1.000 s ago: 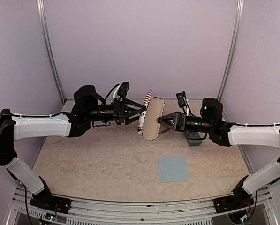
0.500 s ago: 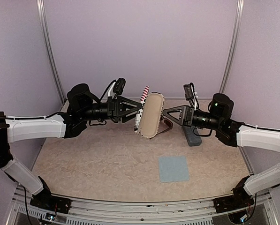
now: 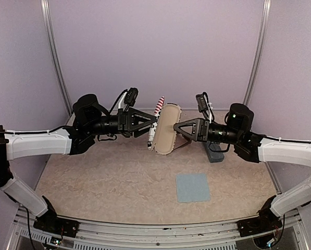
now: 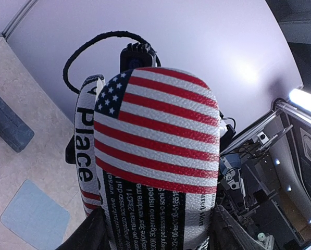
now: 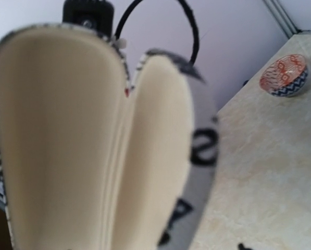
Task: Organize the sunglasses
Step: Pass from the left arm to the right
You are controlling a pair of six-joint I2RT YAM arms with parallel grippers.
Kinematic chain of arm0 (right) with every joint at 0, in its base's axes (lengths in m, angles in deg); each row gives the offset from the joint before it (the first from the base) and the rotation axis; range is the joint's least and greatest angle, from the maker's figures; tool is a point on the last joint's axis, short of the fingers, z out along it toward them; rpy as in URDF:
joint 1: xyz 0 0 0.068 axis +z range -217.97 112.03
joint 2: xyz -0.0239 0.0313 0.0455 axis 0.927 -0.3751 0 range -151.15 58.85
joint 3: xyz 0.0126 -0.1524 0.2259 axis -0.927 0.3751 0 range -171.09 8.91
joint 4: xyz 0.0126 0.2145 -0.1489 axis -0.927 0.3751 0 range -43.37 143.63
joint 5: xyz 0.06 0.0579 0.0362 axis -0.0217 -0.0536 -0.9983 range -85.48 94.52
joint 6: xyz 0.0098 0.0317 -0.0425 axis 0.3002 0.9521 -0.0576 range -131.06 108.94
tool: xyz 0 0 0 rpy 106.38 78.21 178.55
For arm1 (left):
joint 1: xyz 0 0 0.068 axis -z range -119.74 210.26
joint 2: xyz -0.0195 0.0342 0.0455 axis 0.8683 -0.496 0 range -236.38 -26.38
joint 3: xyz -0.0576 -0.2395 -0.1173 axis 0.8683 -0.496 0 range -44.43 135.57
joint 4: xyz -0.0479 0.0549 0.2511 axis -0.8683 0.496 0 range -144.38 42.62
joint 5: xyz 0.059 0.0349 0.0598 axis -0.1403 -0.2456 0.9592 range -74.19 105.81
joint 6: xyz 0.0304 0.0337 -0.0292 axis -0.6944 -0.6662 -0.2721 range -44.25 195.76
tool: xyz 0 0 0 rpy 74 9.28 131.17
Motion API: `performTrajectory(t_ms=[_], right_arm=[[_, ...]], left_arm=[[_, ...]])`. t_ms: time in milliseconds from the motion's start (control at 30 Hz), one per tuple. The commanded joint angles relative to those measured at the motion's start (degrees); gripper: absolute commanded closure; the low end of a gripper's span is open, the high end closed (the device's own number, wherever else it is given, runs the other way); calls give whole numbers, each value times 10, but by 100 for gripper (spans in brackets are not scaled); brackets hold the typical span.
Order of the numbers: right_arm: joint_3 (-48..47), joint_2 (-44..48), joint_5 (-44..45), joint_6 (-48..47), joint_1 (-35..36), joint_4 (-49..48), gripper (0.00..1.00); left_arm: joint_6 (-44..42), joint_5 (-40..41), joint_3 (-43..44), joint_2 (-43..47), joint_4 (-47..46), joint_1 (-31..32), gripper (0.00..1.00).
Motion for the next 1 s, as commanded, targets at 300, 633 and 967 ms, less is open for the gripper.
performTrajectory(t_ms=[300, 633, 967], right_arm=[[-33, -25, -20, -3, 14, -30, 82], [-33, -13, -10, -15, 14, -15, 100], [-83, -15, 45, -96, 14, 116, 100]], left_arm=[[-20, -6, -5, 20, -24, -1, 100], [-56, 38, -11, 24, 37, -2, 94], [-110, 120, -32, 69, 120, -10, 18]])
